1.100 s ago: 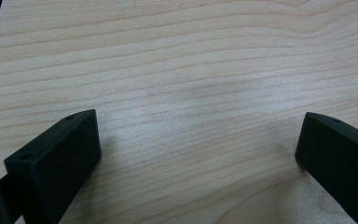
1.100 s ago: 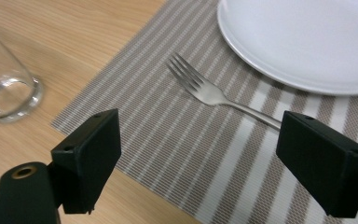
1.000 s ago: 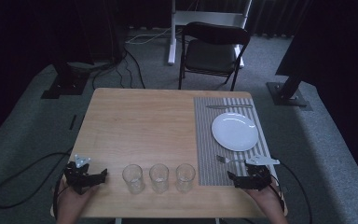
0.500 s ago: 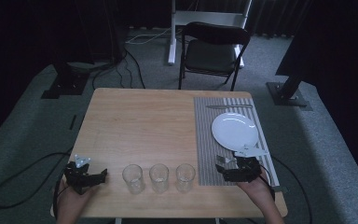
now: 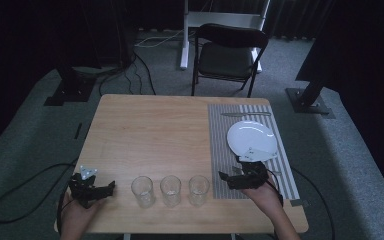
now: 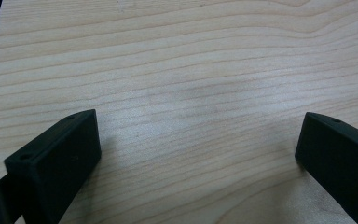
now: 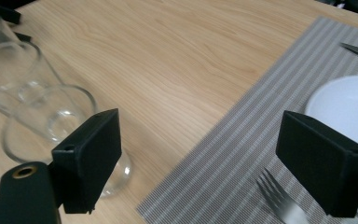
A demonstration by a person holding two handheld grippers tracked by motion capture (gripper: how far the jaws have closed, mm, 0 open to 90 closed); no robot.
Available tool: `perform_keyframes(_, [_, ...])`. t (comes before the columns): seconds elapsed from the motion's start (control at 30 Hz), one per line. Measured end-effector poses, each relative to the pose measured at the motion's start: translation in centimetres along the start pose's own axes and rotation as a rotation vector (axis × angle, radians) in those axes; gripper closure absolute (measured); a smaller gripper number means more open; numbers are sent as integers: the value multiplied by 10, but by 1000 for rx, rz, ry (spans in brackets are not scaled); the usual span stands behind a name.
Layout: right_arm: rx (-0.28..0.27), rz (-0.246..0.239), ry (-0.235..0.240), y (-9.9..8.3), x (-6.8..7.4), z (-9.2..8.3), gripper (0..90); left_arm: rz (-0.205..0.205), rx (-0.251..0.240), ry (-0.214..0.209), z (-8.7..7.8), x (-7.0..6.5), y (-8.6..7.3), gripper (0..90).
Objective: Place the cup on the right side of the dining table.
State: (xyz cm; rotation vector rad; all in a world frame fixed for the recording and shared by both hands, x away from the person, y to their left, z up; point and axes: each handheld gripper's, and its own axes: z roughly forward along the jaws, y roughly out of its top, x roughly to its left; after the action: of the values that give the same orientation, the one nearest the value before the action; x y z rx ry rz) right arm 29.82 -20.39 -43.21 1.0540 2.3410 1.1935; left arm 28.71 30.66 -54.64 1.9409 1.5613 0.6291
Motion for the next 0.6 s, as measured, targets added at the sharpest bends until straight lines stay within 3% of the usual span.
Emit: perform_keyframes(0.6, [-12,-69,109,37,34,27,143,-1,-1,0,0,0,0,4])
